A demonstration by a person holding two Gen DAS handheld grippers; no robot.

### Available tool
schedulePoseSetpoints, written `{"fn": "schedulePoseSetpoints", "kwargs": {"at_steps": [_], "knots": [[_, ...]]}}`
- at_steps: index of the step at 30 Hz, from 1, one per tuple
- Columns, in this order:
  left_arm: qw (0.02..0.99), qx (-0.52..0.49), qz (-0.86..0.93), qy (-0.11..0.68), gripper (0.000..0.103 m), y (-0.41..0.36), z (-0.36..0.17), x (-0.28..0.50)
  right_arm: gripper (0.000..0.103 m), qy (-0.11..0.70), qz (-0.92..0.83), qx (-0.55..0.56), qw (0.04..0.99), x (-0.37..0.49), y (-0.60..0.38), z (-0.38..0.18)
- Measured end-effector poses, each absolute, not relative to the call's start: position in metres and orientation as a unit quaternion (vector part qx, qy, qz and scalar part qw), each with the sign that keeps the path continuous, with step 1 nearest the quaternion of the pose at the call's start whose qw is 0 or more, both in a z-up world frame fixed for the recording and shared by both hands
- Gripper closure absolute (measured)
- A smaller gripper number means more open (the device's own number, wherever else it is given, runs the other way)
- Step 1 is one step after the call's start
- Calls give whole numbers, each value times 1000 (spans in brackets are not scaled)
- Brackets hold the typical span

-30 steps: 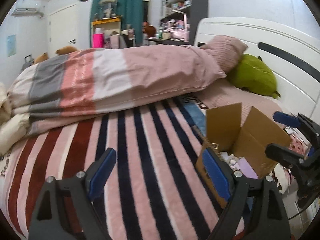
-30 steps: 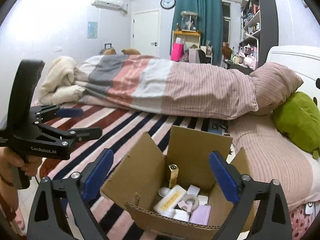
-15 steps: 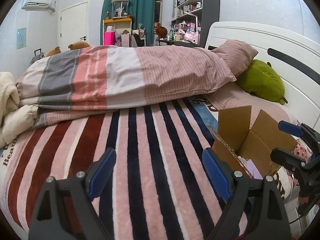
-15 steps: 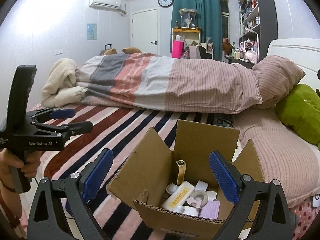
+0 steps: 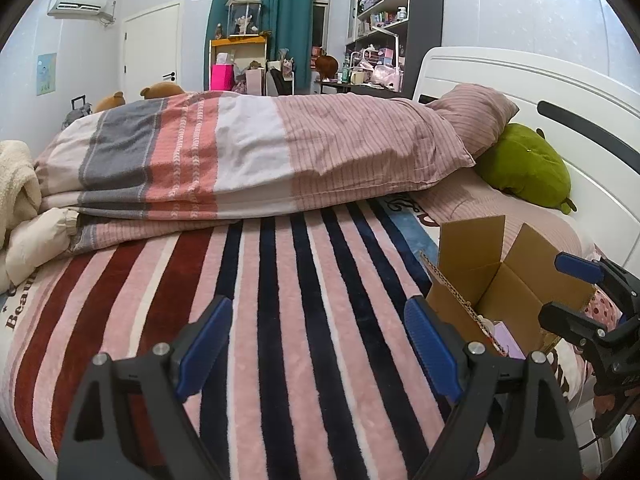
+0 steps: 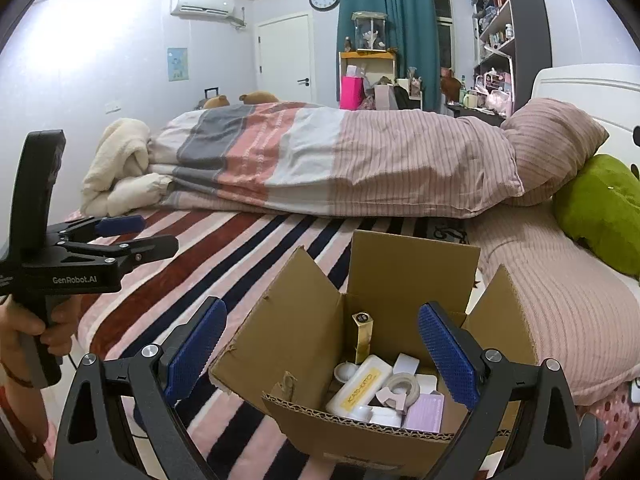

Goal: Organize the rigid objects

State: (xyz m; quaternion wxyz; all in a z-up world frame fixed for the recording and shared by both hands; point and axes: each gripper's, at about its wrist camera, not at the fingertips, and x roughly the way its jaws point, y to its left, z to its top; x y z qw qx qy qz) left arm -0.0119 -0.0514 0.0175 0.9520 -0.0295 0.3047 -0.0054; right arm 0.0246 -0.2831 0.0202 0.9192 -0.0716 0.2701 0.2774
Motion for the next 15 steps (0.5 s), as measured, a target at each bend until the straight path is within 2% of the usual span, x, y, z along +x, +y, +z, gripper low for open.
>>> {"fn": "schedulePoseSetpoints", "kwargs": {"at_steps": [15], "knots": [[953, -31, -1, 302, 17, -50, 20, -14, 7, 272, 275, -73, 919, 23, -280, 19]]}}
